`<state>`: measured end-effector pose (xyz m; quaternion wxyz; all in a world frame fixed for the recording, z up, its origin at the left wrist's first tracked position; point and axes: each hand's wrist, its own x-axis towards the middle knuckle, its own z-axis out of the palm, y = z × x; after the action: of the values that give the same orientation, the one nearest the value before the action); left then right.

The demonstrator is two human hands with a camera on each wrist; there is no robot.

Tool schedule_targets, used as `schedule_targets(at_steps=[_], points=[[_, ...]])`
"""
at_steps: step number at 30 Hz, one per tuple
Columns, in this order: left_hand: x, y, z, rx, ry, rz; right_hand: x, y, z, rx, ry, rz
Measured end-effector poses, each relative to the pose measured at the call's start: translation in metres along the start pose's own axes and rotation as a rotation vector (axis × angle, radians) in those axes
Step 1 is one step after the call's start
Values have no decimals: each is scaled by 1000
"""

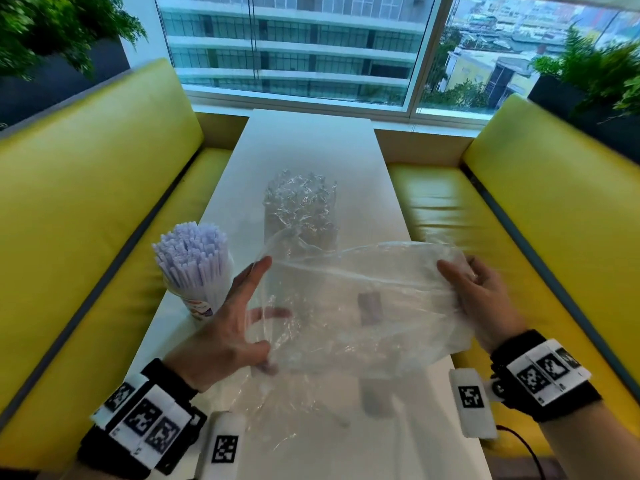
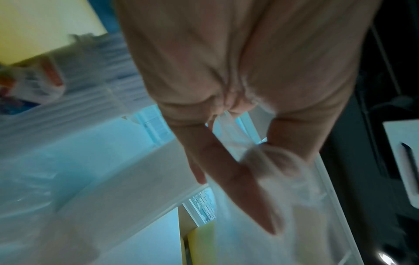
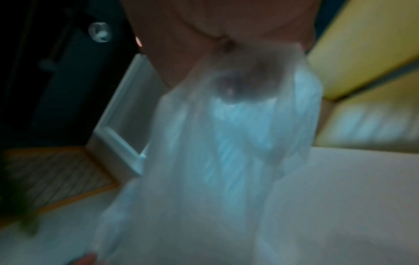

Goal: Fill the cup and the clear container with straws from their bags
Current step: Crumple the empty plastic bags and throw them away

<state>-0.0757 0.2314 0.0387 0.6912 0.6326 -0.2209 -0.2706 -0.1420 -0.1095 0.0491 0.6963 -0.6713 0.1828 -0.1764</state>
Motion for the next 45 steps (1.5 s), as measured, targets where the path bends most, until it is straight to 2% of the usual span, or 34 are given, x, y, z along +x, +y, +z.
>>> schedule_targets(at_steps=[2, 4, 5, 7, 9, 12, 15, 17, 19, 20, 21, 22, 24, 25, 27, 30, 33, 35, 37, 39, 42, 45], points=[[3, 0, 8, 164, 11, 45, -2, -3, 13, -267, 117, -170], [5, -1, 18, 361, 22, 96, -11, -6, 29, -556, 146, -315], [7, -1, 25, 434, 22, 118, -19, -9, 40, -641, 127, -392], [11, -4, 38, 497, 12, 153, -39, -14, 63, -655, 3, -494], [15, -4, 50, 450, 11, 195, -60, -15, 83, -579, -189, -474], [19, -3, 56, 231, -4, 250, -81, -10, 99, -558, -462, -459], [18, -2, 52, 9, 99, 202, -83, -11, 94, -446, -633, -363], [17, 2, 46, -117, 190, 199, -75, -14, 87, -277, -586, -302], [15, 4, 41, -232, 204, 199, -61, -10, 75, -257, -350, -354], [13, 4, 37, -297, 193, 185, -54, -7, 68, -269, -257, -329], [13, 4, 34, -358, 183, 161, -47, -4, 63, -255, -227, -248], [13, 3, 32, -408, 169, 131, -42, -2, 60, -182, -280, -133], [15, -1, 32, -446, 140, 82, -39, 3, 60, 57, -502, 121], [17, -3, 33, -454, 137, 61, -40, 3, 62, 153, -590, 195], [18, -3, 32, -418, 137, 67, -44, 4, 66, 240, -682, 201], [17, 0, 26, -252, 44, 117, -41, 2, 68, 205, -693, 40], [13, 2, 17, -301, -96, -34, -28, -4, 64, 108, -662, -103], [13, 5, 18, -278, -122, -121, -21, -7, 64, -16, -720, -173], [18, 8, 24, 17, -105, -140, -20, -12, 71, -185, -769, -264], [22, 9, 36, 277, -176, -133, -23, -17, 79, -271, -768, -337], [24, 7, 43, 321, -166, -139, -24, -24, 80, -269, -718, -297], [22, 1, 36, 311, -56, -70, -23, -19, 71, -90, -660, -77]])
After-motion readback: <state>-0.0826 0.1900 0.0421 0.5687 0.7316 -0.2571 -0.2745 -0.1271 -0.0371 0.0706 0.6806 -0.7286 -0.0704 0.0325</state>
